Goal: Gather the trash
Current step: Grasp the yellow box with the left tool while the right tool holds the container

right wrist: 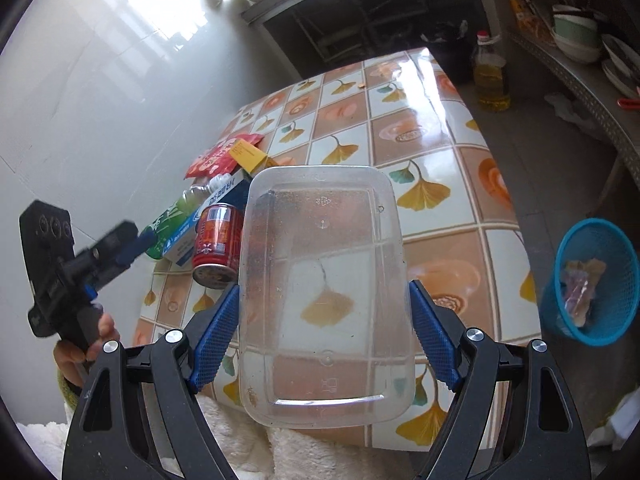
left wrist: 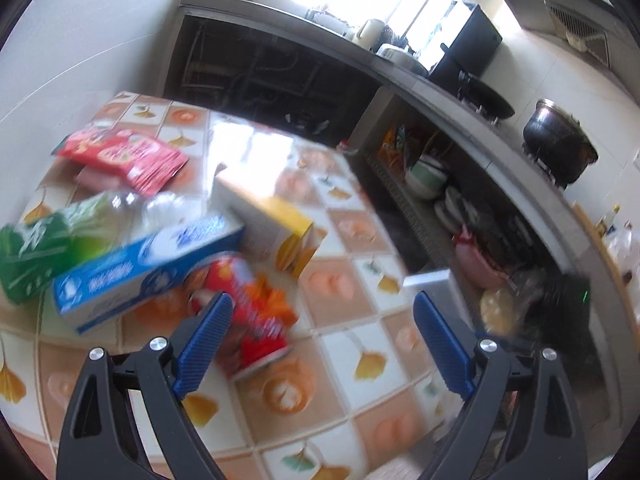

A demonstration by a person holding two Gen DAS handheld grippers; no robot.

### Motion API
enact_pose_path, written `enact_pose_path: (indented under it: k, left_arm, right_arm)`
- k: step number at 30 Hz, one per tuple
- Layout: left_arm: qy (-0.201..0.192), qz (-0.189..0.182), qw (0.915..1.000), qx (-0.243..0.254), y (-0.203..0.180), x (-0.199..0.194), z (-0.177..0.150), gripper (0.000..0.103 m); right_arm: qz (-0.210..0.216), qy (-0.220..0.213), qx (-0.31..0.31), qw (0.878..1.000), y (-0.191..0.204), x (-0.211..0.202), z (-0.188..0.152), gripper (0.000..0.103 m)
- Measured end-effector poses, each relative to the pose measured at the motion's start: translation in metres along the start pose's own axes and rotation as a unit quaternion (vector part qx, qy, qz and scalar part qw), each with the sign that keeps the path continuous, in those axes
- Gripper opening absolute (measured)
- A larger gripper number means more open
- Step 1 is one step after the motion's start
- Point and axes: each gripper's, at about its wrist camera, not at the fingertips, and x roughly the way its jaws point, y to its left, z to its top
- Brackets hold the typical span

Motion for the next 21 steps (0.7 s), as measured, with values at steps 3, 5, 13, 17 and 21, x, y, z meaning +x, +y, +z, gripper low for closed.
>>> enact_pose_path:
  k: [3,5,13,17,21]
  left_arm:
    - [0.014,-0.013,0.9997,-0.015,-0.005,0.023,0.032,0.09]
    - [0.033,-0.004,0.9988,-0.035,-0.004,0.045,0.049,0.089]
    - [0.113,0.05,0.9833,-0.133,0.019,0.122,0.079,0.079]
    - [0.132,0.103,0.976,-0.14,0.025,0.143,0.083,0.074]
    - [0.154,0.141,0.9689,-0.133,0.028,0.159,0.084,0.065]
  right_arm:
    - [0.007,-0.003,0.01,1.0,-0.007,-0.001,-0.001,0.078]
    - [0.014,-0.005,0.016,1.0,-0.011,-0.002,-0.002,0.078]
    - [0.036,-0.009,0.03,0.999,-0.026,-0.001,-0.002,0.078]
    - [0.046,-0.01,0.034,0.998,-0.032,-0.001,-0.001,0.078]
    - [0.055,-0.013,0.037,0.998,-0.037,-0.002,-0.001,0.078]
